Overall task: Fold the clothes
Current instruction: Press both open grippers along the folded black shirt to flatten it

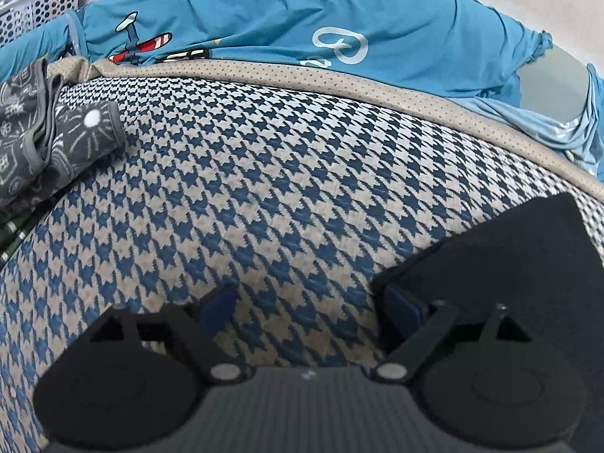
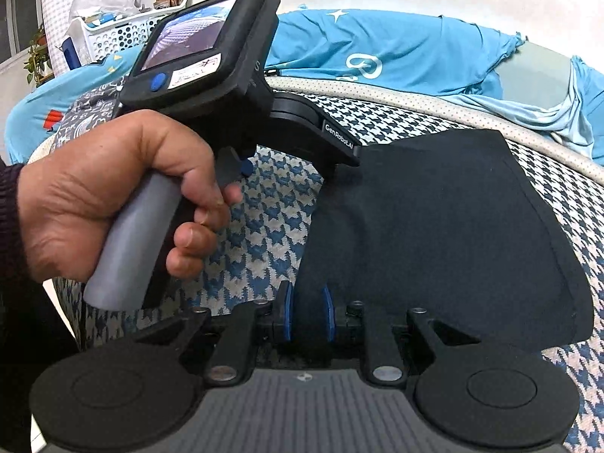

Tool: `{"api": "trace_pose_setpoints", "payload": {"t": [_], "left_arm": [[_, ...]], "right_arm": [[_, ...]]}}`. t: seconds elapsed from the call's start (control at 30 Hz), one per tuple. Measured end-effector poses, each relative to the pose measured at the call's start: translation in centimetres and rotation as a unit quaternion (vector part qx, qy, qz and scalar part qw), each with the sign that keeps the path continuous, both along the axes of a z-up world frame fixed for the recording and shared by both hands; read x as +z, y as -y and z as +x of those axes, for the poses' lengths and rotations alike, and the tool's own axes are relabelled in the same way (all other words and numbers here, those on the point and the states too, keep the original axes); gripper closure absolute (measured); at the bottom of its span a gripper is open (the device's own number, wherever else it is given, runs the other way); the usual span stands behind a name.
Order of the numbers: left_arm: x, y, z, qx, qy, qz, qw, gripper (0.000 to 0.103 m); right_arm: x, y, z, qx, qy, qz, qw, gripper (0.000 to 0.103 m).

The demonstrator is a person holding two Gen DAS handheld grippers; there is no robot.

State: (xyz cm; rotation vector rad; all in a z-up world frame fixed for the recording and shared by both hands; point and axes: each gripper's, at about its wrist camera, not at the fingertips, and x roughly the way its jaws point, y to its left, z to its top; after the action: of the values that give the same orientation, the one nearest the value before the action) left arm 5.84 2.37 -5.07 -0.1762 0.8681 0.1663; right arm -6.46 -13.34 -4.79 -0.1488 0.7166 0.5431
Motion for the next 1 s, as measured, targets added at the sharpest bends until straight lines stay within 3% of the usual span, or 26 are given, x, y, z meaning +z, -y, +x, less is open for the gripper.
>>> {"api": "trace_pose_setpoints", "payload": {"t": [0.27,0.6,0.83,1.0], "left_arm": [[1.1,-0.2,-1.9,-0.044,-0.010,-0.027,0.9986,0.018],[3.4,0.6,-4.7,-0.131,-0.012,-0.025,0.9910,0.017],[3.3,0.0,-7.1,-0.129,-0.013,-0.030,0.9911,0.010],[3.1,0.1,-8.6,-0.140,-0.013,-0.008,0.9900,0.010]], "right_arm": [[1.9,1.9,-1.4,-0.026,0.018,0.009,0.999,0.085],[3.2,6.9,-2.8,-0.140,0.004,0.032,0.990,0.085],[2.9,9.6,-3.6,-0.225,-0.023,0.045,0.973,0.079],[2.4,9.2,-4.4,-0.235,-0.017,0.021,0.972,0.079]]}}
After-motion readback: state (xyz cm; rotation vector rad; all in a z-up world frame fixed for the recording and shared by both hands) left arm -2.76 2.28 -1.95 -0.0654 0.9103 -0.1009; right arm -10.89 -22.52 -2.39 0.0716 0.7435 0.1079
